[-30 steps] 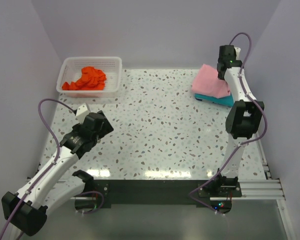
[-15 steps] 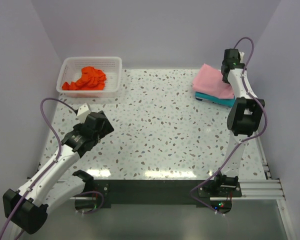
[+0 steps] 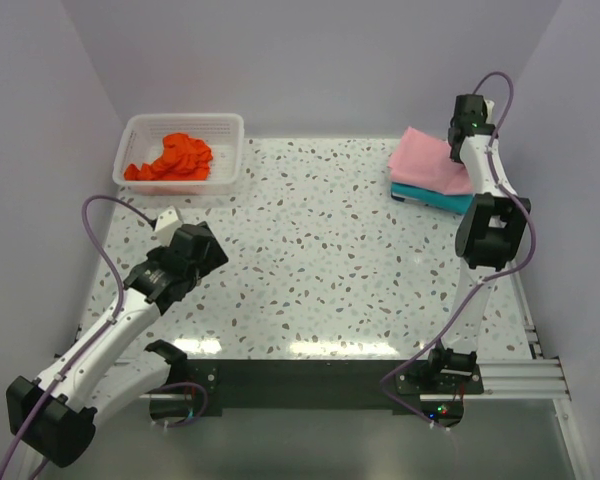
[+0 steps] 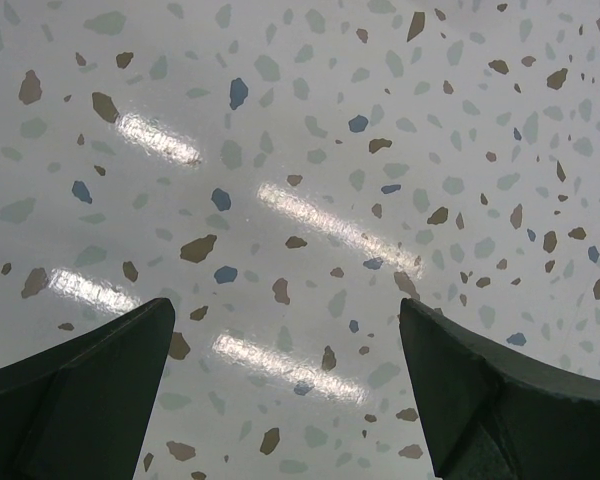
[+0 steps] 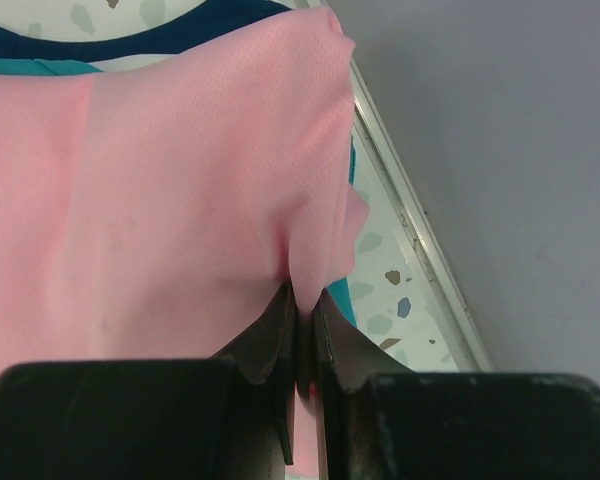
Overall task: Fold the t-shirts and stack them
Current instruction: Neatly place the folded tshirt to the corner
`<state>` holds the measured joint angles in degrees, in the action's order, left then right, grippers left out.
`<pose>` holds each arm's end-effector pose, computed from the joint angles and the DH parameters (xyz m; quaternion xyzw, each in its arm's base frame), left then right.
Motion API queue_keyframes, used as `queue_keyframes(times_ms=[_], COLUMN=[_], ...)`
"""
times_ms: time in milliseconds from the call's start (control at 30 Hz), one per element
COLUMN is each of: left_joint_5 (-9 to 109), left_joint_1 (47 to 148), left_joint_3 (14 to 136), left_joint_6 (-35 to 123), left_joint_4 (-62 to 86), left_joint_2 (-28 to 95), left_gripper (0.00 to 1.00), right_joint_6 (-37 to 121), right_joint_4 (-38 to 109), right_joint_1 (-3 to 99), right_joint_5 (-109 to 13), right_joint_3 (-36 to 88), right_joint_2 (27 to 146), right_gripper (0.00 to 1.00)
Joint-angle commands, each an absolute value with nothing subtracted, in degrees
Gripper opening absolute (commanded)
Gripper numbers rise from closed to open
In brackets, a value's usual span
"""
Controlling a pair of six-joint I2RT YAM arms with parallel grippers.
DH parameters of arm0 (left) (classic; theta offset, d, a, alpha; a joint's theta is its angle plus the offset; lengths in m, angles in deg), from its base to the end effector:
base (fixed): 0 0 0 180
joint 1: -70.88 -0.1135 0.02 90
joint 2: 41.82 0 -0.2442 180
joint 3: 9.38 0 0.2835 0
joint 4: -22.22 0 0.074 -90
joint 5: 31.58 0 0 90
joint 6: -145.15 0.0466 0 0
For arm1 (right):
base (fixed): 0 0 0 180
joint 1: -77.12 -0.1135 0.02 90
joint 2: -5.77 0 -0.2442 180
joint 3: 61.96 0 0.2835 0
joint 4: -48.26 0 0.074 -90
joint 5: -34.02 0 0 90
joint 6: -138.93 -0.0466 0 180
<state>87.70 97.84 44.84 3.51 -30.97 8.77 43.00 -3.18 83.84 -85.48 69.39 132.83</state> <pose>0.2084 -0.0805 0.2329 -0.2794 0.8683 -0.0283 0.4090 0.5215 -0.0845 0.2456 0.1916 0.8845 -0.2394 0.3516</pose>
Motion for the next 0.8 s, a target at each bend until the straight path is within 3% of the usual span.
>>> queue_keyframes(times_ms=[0, 200, 267, 333, 367, 500, 533, 600, 667, 767], left_joint_5=[89.6, 89.7, 89.8, 89.8, 89.8, 89.7, 89.8, 89.7, 89.7, 89.5], left_joint_1=[97.4, 97.4, 97.4, 97.4, 97.4, 97.4, 97.4, 97.4, 97.4, 97.4], left_joint_3=[47.0, 47.0, 47.0, 47.0, 47.1, 47.0, 47.0, 47.1, 46.9, 46.8], left_joint_6=[3.8, 3.8, 3.8, 3.7, 3.8, 3.8, 3.7, 3.7, 3.7, 3.8], left_joint_4=[-30.3, -30.3, -30.4, -30.4, -30.5, -30.4, -30.5, -30.4, -30.3, -30.2], left_joint_2=[9.2, 9.4, 9.6, 9.7, 9.6, 9.5, 9.6, 9.6, 9.6, 9.7], left_gripper=[1.00, 1.00, 1.00, 1.00, 1.00, 1.00, 1.00, 1.00, 1.00, 1.00], right_joint_6=[44.8, 45.0, 45.1, 44.9, 44.6, 42.5, 42.2, 42.0, 41.3, 40.3], right_joint_4=[-2.4, -3.7, -4.6, -5.7, -6.0, -7.4, -7.5, -6.9, -6.8, -6.3], right_joint_1=[84.7, 85.3, 85.2, 85.3, 85.4, 85.9, 86.1, 86.3, 86.3, 86.2], right_joint_5=[-86.0, -83.2, -84.0, -85.1, -86.6, -89.6, -89.5, -88.1, -86.2, -79.2], right_joint_3=[72.5, 74.3, 74.8, 74.7, 74.2, 73.3, 73.1, 72.1, 71.5, 70.8], right_joint_2=[133.3, 134.1, 134.5, 134.4, 134.1, 132.6, 132.1, 130.5, 129.5, 127.3], right_gripper=[0.00, 0.02, 0.10, 0.20, 0.33, 0.56, 0.74, 0.78, 0.99, 0.99])
